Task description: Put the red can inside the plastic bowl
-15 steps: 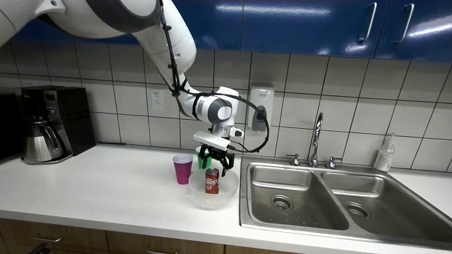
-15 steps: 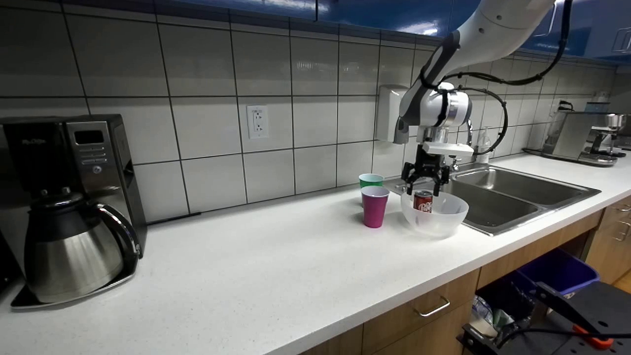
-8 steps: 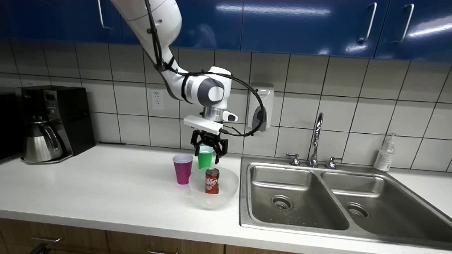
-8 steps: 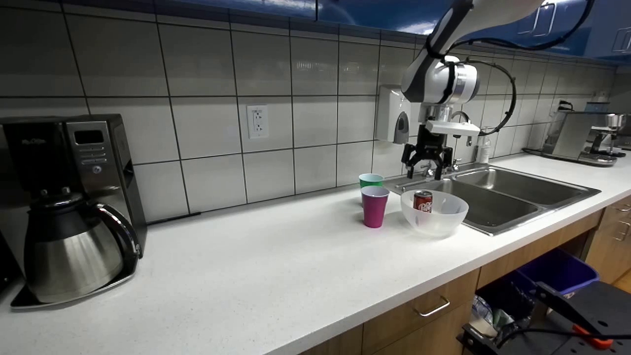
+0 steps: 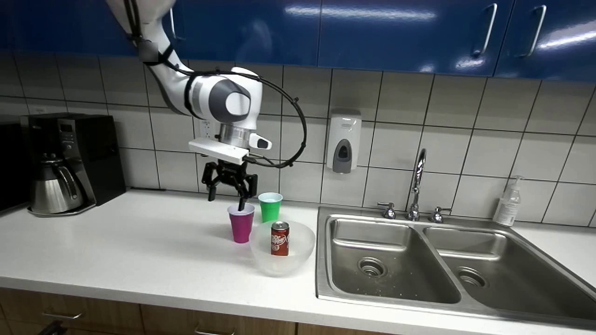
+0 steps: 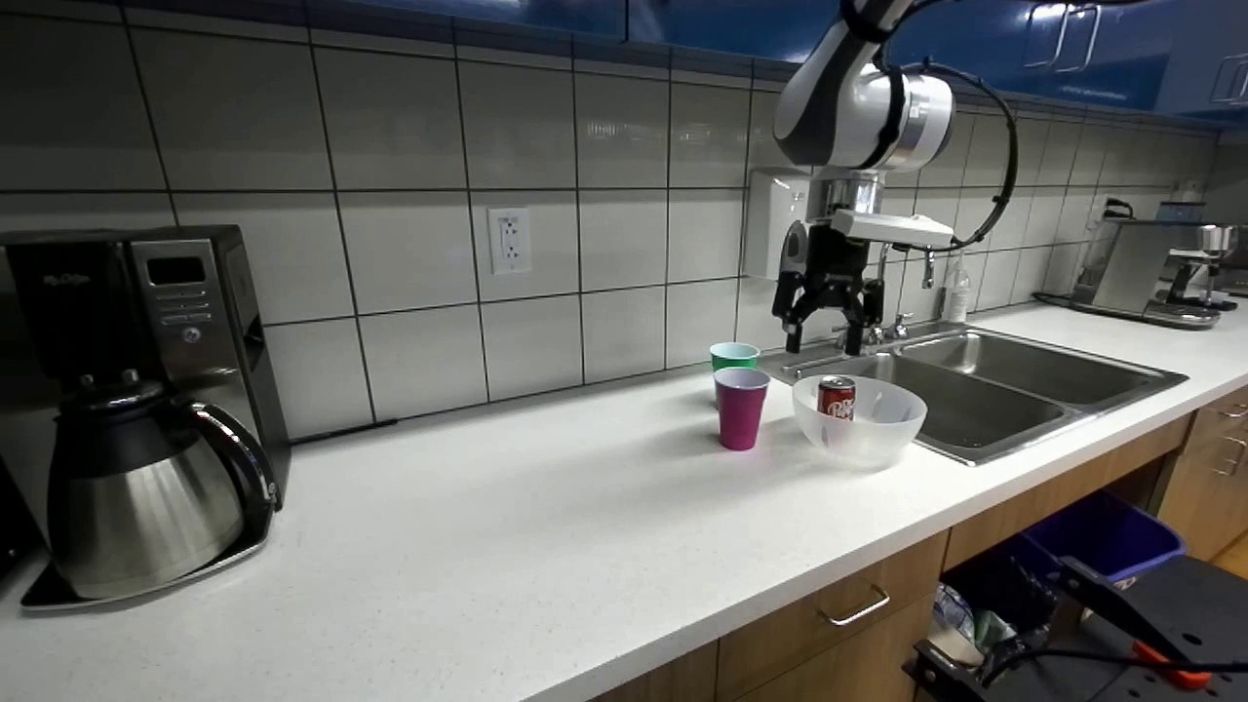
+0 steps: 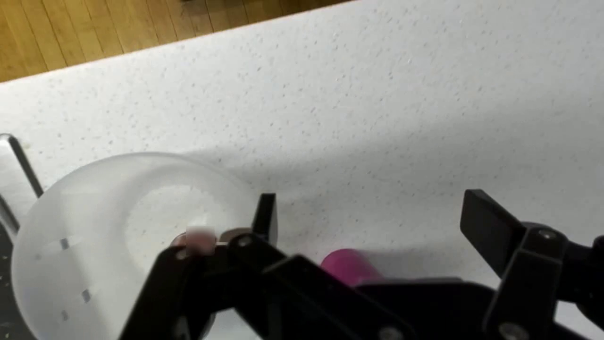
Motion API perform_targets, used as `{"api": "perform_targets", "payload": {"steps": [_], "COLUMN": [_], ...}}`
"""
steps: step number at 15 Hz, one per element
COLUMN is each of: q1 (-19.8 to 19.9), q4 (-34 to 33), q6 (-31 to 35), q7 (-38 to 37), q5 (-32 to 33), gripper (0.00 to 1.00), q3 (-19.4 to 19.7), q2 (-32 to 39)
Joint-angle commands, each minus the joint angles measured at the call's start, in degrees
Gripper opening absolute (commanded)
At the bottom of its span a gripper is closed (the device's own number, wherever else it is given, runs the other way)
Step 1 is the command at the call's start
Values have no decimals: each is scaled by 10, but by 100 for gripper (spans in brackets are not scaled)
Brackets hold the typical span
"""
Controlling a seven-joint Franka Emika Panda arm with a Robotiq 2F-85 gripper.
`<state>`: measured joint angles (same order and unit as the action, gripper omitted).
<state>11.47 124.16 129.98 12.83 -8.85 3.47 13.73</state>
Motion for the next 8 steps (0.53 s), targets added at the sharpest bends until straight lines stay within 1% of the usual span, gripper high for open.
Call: {"api": "perform_targets", "payload": {"steps": [1,3,7,8], "q1": [-41,-66,-118,-108], "q4": [112,152,216,176], "q6": [-11,-22,-34,-23], "q7": [-17,-22,-75,-40], "q5": [12,14,22,6], "gripper": [100,100,100,100], "q3": [-10,-20,-50,-33], "q2": [-109,-150,-218,-165]}}
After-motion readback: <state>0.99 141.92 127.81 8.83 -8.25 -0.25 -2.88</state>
